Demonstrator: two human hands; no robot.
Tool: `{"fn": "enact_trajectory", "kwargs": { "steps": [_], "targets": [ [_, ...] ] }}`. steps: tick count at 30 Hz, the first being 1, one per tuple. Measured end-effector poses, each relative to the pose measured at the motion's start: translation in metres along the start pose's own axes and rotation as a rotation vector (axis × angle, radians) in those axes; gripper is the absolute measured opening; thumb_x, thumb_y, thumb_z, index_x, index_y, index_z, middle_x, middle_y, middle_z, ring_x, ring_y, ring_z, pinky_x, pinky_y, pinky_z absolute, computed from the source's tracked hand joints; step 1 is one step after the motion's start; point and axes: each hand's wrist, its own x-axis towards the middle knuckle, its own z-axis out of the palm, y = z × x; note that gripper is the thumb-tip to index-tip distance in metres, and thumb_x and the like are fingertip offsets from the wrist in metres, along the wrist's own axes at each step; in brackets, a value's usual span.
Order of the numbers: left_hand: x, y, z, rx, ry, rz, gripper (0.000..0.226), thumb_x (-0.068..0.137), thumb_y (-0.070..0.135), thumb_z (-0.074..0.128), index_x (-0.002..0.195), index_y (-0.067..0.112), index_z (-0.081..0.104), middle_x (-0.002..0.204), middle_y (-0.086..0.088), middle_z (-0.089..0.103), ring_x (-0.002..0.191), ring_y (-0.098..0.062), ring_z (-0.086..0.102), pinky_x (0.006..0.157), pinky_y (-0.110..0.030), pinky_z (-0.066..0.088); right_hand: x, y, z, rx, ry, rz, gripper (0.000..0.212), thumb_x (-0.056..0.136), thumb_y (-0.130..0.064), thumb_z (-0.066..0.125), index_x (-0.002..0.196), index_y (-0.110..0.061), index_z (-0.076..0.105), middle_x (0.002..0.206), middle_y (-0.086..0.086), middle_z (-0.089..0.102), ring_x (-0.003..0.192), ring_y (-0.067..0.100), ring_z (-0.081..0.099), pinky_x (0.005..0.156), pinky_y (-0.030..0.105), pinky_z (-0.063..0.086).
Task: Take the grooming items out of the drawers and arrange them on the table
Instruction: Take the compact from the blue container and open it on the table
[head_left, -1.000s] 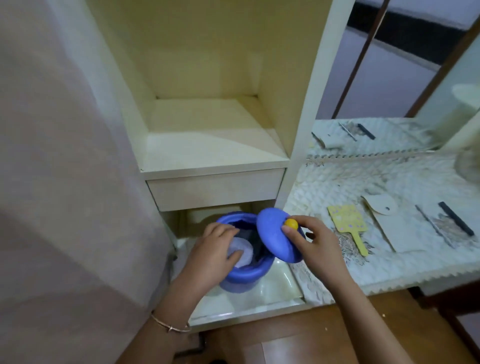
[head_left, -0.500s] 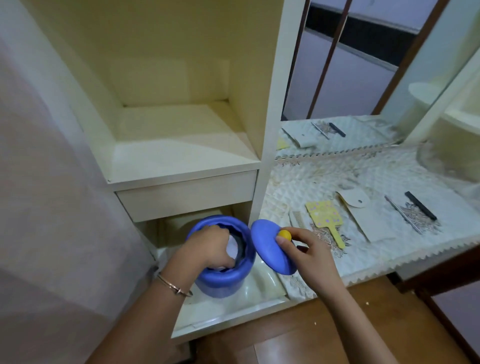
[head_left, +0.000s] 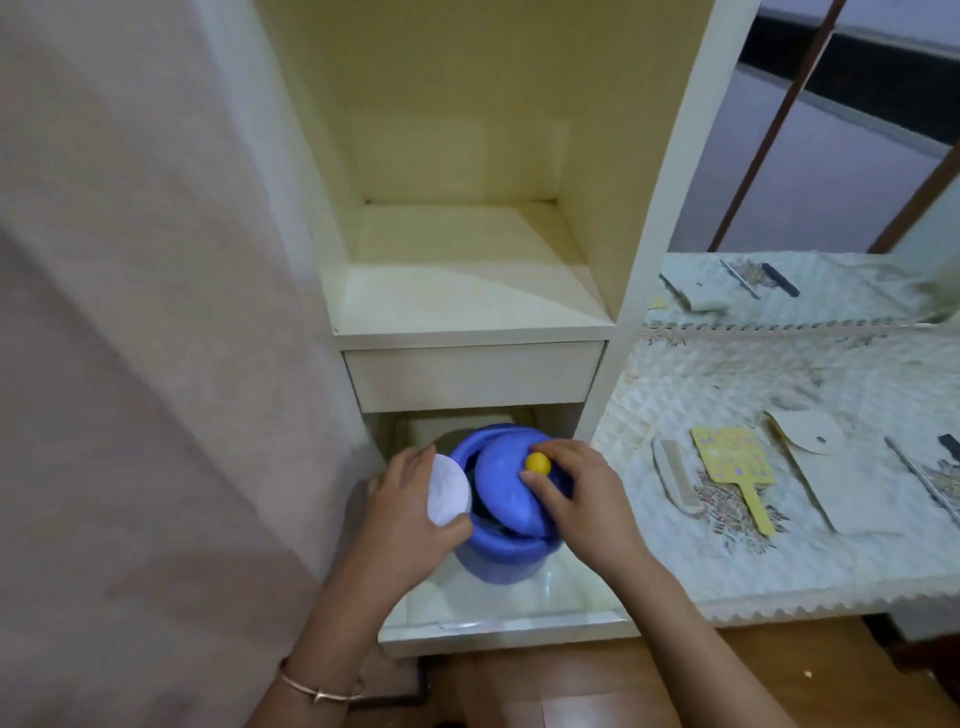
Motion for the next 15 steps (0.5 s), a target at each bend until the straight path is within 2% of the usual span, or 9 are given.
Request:
{"fn": "enact_trajectory", "kwargs": {
  "steps": [2, 4, 6, 8, 9, 12, 15],
  "targets": [
    [-0.003, -0.003, 0.0, -0.009, 0.009, -0.05, 0.108, 0.043, 0.064, 0.03, 0.139, 0.016, 0.03, 0.147, -0.002, 0.032, 0.129, -0.025, 0.037, 0.104, -0.029, 0.027, 0.005, -0.003, 0.011, -0.069, -0.024, -0.035, 0.029, 0.083, -0.022, 0.063, 0.108, -0.008, 0.065, 0.114, 0.007, 0.063, 0.108, 0.021, 0.053, 0.092, 0.017, 0.032],
    [-0.005, -0.006, 0.0, -0.038, 0.035, -0.072, 0.106, 0.044, 0.064, 0.031, 0.139, 0.017, 0.03, 0.147, -0.002, 0.031, 0.131, -0.025, 0.035, 0.105, -0.029, 0.026, 0.009, -0.006, 0.019, -0.112, -0.046, -0.068, 0.028, 0.084, -0.019, 0.063, 0.109, -0.007, 0.064, 0.116, 0.01, 0.062, 0.11, 0.026, 0.053, 0.093, 0.019, 0.032],
    [-0.007, -0.008, -0.002, -0.073, 0.06, -0.063, 0.096, 0.054, 0.06, 0.045, 0.139, 0.017, 0.03, 0.147, -0.003, 0.032, 0.131, -0.024, 0.033, 0.104, -0.027, 0.027, 0.01, -0.007, 0.024, -0.156, -0.056, -0.098, 0.027, 0.085, -0.018, 0.061, 0.109, -0.007, 0.064, 0.116, 0.011, 0.062, 0.108, 0.026, 0.054, 0.09, 0.018, 0.031],
    [-0.008, -0.009, -0.004, -0.134, 0.061, -0.075, 0.083, 0.069, 0.042, 0.065, 0.139, 0.017, 0.029, 0.146, -0.004, 0.029, 0.131, -0.021, 0.031, 0.098, -0.02, 0.025, 0.011, -0.006, 0.025, -0.182, -0.047, -0.112, 0.027, 0.086, -0.019, 0.06, 0.11, -0.007, 0.063, 0.115, 0.01, 0.062, 0.107, 0.026, 0.054, 0.088, 0.017, 0.031],
    [-0.008, -0.01, -0.005, -0.16, 0.067, -0.08, 0.08, 0.073, 0.033, 0.069, 0.14, 0.017, 0.028, 0.146, -0.005, 0.028, 0.131, -0.02, 0.03, 0.094, -0.017, 0.023, 0.012, -0.006, 0.025, -0.188, -0.052, -0.115, 0.027, 0.087, -0.019, 0.059, 0.11, -0.007, 0.063, 0.116, 0.01, 0.062, 0.108, 0.025, 0.054, 0.088, 0.017, 0.031],
    [-0.009, -0.012, -0.007, -0.196, 0.102, -0.077, 0.077, 0.072, 0.025, 0.071, 0.137, 0.015, 0.031, 0.141, -0.006, 0.032, 0.125, -0.02, 0.035, 0.086, -0.013, 0.021, 0.014, -0.007, 0.023, -0.197, -0.113, -0.104, 0.03, 0.087, -0.021, 0.057, 0.114, -0.008, 0.059, 0.121, 0.008, 0.059, 0.111, 0.023, 0.052, 0.09, 0.02, 0.035],
    [-0.01, -0.011, -0.012, -0.218, 0.1, -0.049, 0.078, 0.067, 0.032, 0.073, 0.134, 0.016, 0.035, 0.138, -0.003, 0.038, 0.122, -0.019, 0.04, 0.088, -0.017, 0.025, 0.011, -0.009, 0.02, -0.169, -0.132, -0.094, 0.038, 0.085, -0.02, 0.06, 0.122, -0.01, 0.055, 0.127, 0.007, 0.054, 0.12, 0.022, 0.046, 0.097, 0.019, 0.031]
  ]
}}
